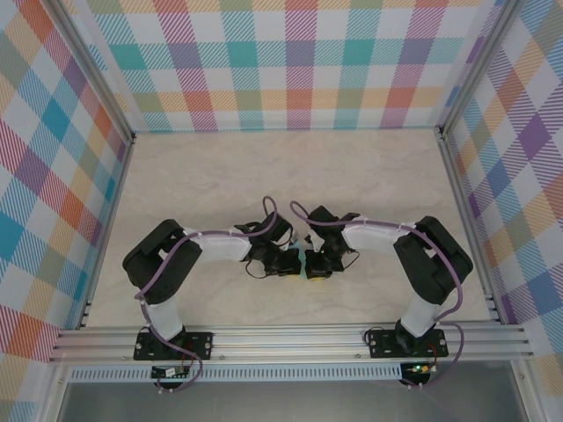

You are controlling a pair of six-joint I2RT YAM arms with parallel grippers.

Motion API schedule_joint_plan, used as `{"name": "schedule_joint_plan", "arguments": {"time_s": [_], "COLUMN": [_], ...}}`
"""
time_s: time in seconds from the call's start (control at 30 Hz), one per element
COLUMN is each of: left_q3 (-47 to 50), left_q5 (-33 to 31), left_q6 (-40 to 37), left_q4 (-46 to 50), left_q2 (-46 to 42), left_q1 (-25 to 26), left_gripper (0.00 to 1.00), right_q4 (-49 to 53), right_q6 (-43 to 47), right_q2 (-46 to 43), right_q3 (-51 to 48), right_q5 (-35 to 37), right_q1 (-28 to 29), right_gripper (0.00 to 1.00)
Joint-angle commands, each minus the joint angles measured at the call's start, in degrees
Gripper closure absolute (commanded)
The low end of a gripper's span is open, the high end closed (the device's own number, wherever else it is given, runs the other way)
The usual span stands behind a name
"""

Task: Fold a paper plane with a square sheet of paper (fold left side to right side)
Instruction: Third fold the triangle at the center of the table.

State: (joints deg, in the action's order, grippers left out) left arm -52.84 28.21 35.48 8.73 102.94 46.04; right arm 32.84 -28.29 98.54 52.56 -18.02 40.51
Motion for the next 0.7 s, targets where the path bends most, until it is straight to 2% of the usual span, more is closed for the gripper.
{"name": "schedule_joint_plan", "arguments": {"time_s": [0.0, 0.67], "left_q3": [-0.35, 5.66], "left_q5": [-2.77, -6.84], "left_q6": [-2.53, -9.03], "left_q4": [3.48, 6.7], "left_q2": [1.13, -3.13], "left_q1": [-0.45, -12.33], "left_gripper": [0.98, 1.0], "right_q4": [4.18, 5.14], "right_q6": [0.25, 0.33], "right_q2": [3.86, 3.69], "right_q3": [-2.43, -2.63], "right_q5": [7.78, 8.18], "right_q1": [0.27, 0.27], "right_gripper": [0.93, 0.93]}}
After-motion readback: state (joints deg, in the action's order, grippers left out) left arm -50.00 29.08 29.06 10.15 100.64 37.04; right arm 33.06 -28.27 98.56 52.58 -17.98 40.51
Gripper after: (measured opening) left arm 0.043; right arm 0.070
